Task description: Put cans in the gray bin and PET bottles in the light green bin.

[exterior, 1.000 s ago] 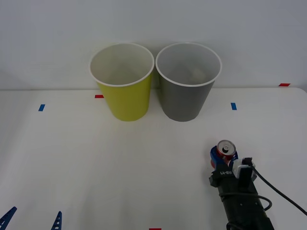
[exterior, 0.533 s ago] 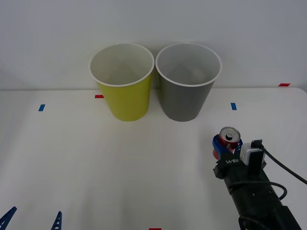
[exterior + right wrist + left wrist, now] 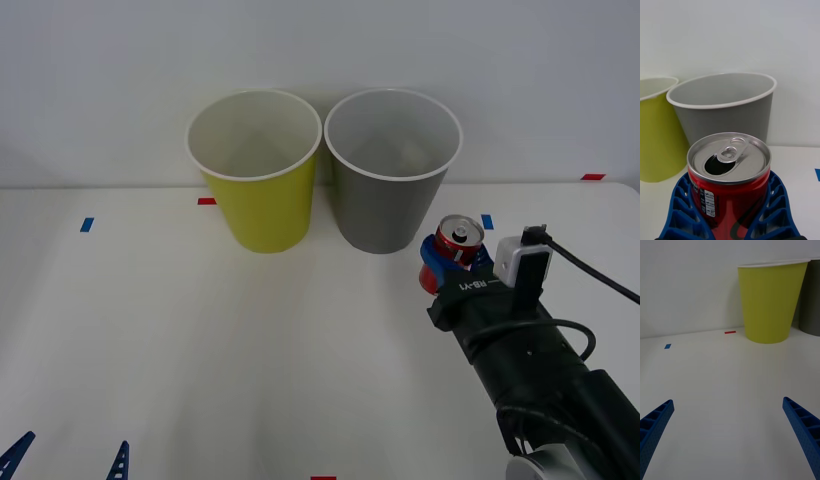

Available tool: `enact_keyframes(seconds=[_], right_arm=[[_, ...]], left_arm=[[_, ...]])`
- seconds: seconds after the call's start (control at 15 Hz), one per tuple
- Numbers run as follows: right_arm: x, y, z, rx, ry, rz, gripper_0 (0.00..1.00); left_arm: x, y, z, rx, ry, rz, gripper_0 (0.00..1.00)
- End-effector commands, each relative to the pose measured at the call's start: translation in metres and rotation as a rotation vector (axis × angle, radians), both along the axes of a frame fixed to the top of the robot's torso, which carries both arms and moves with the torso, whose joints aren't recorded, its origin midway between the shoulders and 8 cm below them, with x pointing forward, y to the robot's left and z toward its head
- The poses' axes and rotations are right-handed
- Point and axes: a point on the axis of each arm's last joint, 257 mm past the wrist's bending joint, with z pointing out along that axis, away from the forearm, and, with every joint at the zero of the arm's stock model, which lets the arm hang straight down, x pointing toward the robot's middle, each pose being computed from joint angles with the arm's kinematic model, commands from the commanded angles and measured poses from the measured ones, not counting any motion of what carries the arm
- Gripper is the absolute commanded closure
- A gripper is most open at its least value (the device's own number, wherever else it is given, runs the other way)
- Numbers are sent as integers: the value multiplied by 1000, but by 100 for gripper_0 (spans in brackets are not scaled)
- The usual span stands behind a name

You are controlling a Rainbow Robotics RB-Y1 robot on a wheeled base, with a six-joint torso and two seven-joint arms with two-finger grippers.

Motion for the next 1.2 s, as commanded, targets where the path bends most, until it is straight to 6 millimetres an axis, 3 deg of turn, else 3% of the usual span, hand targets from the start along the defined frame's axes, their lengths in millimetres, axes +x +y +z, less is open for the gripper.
enact_keyframes(seconds=[0.07,0.33,0.6,0.93,1.2], right_arm=[[-14,17,48,48,24,53,100],[-7,29,90,41,-29,40,100],[-3,37,112,111,43,37,100],[9,47,158,217,40,88,100],[31,47,185,254,18,135,100]], left_arm=[[0,0,0,0,0,0,0],[0,0,0,0,0,0,0],[0,0,0,0,0,0,0],[0,0,0,0,0,0,0],[0,0,0,0,0,0,0]])
